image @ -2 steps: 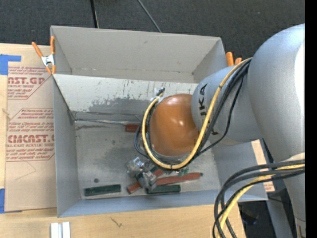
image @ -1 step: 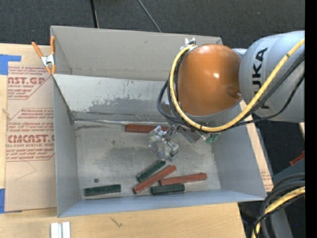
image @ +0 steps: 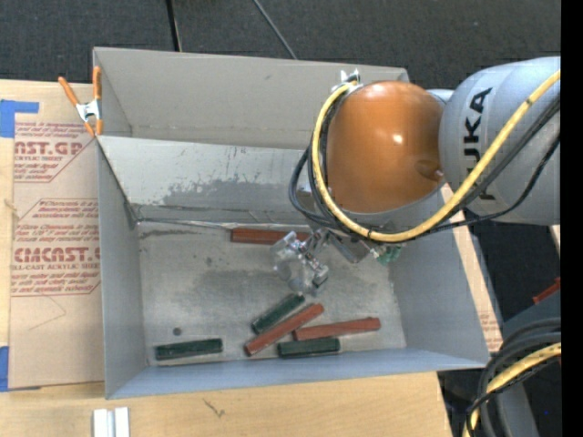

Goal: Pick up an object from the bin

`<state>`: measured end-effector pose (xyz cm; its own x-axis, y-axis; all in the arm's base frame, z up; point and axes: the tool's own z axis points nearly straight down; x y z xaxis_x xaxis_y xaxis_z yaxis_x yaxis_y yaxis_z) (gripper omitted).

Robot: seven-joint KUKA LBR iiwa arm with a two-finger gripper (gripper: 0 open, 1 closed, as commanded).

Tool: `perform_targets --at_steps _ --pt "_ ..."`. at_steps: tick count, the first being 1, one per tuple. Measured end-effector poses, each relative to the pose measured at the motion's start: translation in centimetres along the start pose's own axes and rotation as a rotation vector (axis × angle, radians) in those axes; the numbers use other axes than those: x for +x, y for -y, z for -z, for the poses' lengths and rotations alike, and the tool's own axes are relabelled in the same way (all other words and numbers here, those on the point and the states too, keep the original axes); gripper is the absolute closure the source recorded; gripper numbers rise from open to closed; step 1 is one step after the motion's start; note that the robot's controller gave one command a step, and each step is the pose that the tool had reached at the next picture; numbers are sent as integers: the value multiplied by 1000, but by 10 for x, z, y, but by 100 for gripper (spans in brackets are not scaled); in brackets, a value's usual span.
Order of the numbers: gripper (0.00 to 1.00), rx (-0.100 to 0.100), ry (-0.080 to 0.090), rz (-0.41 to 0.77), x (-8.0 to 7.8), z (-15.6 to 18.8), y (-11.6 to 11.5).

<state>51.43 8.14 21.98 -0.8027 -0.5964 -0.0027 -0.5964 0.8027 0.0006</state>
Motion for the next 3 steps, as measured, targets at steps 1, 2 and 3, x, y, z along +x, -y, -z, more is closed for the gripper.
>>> perform_targets --at_steps 1,2,3 --pt "0 -1 -2 -36 -22 -77 -31" --pt "0 -1 -1 -36 -22 -77 -31" --pt "100 -2 -10 -55 17 -148 -21"
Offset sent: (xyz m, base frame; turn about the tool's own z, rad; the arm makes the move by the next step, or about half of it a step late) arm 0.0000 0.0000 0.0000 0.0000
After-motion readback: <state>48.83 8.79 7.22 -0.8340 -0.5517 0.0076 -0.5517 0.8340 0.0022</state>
